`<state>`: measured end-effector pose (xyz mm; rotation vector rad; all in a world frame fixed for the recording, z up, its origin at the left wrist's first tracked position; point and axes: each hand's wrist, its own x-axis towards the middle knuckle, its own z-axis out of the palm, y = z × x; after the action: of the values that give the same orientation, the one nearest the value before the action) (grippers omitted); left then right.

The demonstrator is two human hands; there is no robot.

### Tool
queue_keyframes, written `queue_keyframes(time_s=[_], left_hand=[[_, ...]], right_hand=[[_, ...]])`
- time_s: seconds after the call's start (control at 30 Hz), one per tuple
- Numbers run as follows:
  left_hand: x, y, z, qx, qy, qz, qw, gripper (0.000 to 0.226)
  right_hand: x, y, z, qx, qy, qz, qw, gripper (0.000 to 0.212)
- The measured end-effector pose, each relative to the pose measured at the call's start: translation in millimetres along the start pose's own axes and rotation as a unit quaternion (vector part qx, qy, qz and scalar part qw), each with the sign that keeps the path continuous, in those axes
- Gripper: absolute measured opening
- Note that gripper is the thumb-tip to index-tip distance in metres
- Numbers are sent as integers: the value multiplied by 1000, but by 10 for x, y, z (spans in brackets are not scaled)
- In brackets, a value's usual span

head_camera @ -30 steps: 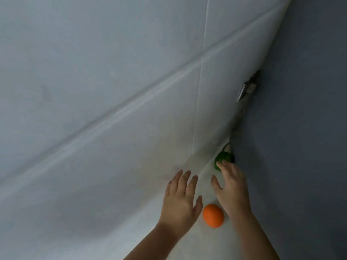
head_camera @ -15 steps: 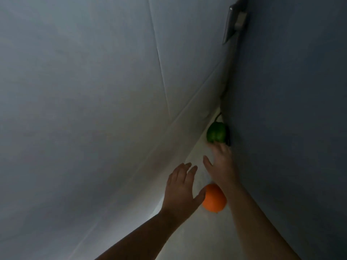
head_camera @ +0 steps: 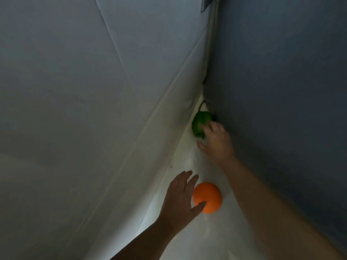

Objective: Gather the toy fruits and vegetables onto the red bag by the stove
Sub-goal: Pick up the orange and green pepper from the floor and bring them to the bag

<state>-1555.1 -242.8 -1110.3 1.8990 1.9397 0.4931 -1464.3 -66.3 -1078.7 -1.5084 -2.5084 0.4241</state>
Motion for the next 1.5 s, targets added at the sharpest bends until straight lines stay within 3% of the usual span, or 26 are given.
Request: queue_keyframes(time_s=[0.53,0.77,1.03,1.27,1.4,1.5], left_hand=[[26,151,1,-38,-153,90,983,79],[63,120,14,-50,-169,91,980,76],[-43,110,96,-97,-167,52,980,75],[-34,16,123,-120,-116,-5,986,75],[-43,-96,170,-146,-37,-43,988,72],[-42,-102,186,-154,-24,-58,986,75]], right_hand=[[236,117,200,-21,-78,9,997,75],[196,163,265,-26,-11,3,1000,60],[409,162,373,4,-100,20,995,81],[445,95,397,29,-50,37,998,56],[396,56,447,48,5,13,999,36],[329,47,498,60,36,9,997,35]])
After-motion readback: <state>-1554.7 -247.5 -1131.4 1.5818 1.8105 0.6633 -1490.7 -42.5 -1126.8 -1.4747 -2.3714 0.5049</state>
